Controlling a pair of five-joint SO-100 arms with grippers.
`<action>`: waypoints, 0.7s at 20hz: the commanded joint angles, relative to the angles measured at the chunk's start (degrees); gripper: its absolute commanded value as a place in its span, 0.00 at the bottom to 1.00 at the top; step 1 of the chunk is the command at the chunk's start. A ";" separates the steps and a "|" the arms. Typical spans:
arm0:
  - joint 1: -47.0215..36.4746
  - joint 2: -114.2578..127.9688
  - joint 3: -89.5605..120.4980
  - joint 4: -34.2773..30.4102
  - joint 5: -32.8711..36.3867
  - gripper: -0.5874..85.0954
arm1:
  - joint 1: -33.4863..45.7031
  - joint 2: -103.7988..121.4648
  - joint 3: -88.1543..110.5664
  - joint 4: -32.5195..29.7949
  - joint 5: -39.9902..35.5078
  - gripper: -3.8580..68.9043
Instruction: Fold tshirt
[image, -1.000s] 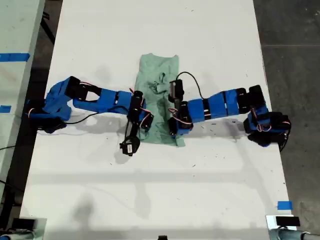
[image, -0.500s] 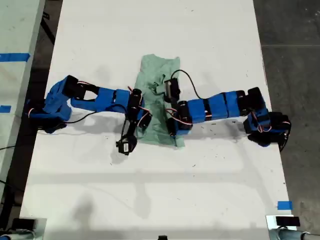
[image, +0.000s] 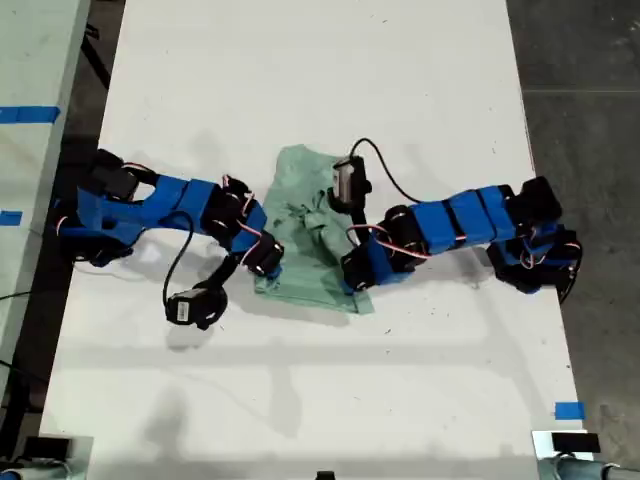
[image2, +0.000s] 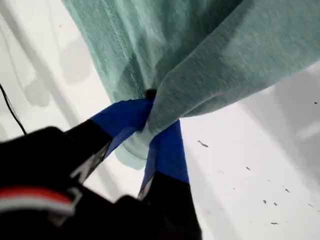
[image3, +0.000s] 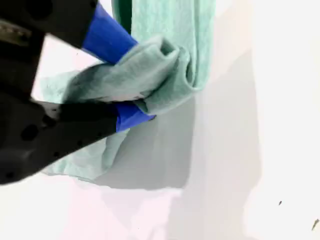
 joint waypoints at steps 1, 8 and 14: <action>2.55 5.89 -2.72 0.53 -1.14 0.01 | -2.11 5.19 -3.69 0.79 0.35 0.03; -9.32 9.76 -1.58 3.25 8.00 0.01 | 14.50 10.99 3.60 1.58 -5.80 0.03; -31.11 5.89 -1.14 2.11 26.02 0.01 | 36.83 11.34 6.42 -6.50 -22.94 0.03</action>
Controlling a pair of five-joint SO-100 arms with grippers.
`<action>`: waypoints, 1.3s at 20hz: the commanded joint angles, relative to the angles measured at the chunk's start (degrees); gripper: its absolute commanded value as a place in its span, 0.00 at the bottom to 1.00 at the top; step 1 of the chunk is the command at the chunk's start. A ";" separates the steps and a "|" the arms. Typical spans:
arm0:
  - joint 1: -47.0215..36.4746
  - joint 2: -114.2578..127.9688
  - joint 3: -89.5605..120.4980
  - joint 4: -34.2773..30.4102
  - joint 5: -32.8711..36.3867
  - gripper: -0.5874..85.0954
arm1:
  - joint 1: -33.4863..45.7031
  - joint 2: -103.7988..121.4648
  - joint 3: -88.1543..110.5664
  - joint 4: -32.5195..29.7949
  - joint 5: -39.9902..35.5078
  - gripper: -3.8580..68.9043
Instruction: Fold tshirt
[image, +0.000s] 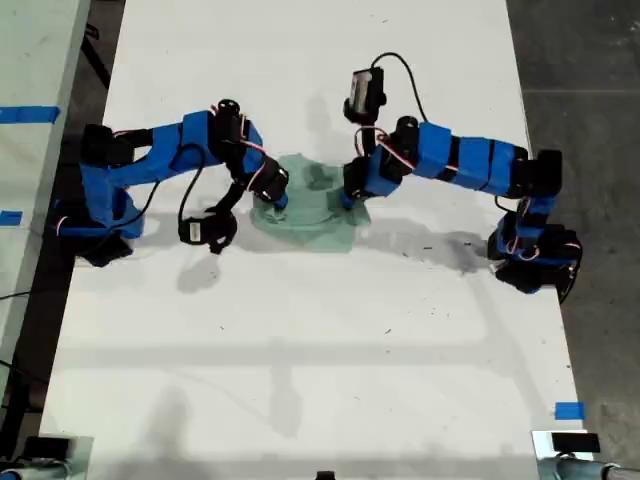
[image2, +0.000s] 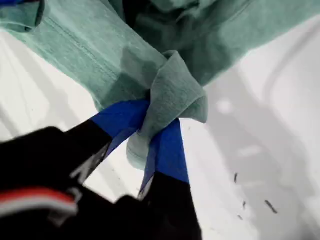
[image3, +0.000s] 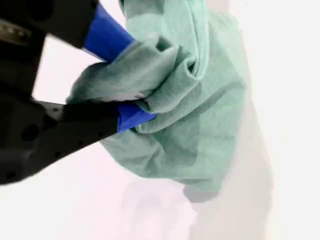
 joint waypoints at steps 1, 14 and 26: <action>-9.76 -0.18 -1.14 -2.11 7.56 0.01 | 8.70 4.83 -0.53 -5.27 -7.73 0.03; -29.88 -24.70 -1.41 -11.69 11.95 0.19 | 18.11 -13.80 11.07 -24.70 -11.87 0.44; -24.17 22.76 15.73 2.20 8.35 0.27 | 18.19 30.32 26.54 -4.66 -9.14 0.46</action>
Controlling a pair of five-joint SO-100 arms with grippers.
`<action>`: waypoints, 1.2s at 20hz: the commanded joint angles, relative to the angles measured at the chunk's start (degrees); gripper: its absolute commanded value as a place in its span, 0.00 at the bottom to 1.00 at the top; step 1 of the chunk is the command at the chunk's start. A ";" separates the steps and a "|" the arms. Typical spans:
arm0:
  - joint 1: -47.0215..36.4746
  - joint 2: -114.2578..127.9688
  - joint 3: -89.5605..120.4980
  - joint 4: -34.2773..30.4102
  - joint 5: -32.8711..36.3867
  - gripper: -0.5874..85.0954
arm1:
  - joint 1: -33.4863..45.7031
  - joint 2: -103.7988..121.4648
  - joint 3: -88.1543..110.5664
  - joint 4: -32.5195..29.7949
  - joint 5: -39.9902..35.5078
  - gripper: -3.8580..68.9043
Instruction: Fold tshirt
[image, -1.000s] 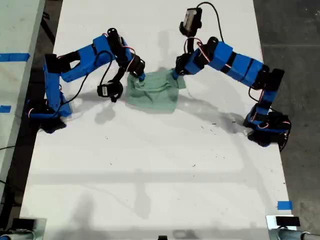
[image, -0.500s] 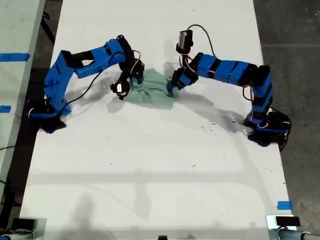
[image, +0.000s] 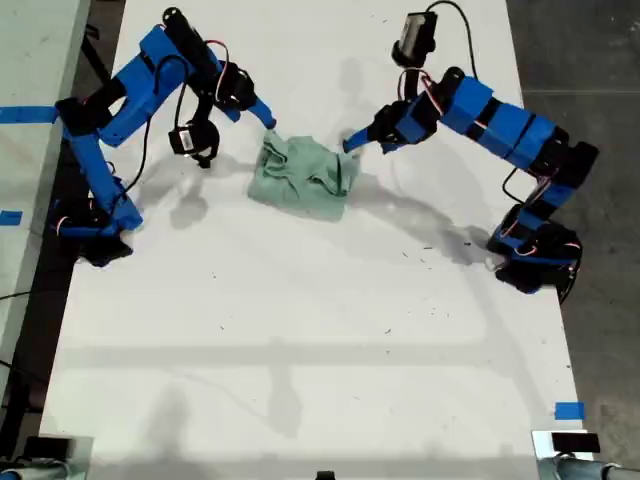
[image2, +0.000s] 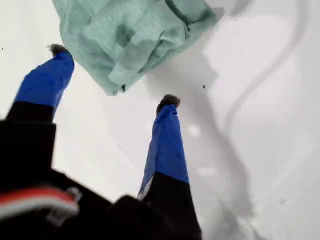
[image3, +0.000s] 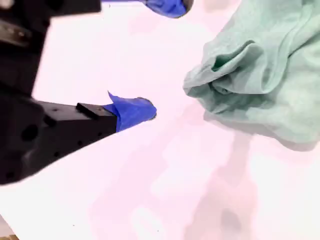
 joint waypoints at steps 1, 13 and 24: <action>4.48 18.72 18.46 -6.15 -3.25 0.25 | -1.49 18.98 11.69 0.53 3.52 0.43; 15.21 101.51 114.08 -32.26 -31.46 0.01 | -18.81 97.56 83.41 -8.44 35.60 0.18; 15.29 111.01 120.23 -16.88 -34.28 0.08 | -19.07 97.03 88.51 -9.40 8.17 0.15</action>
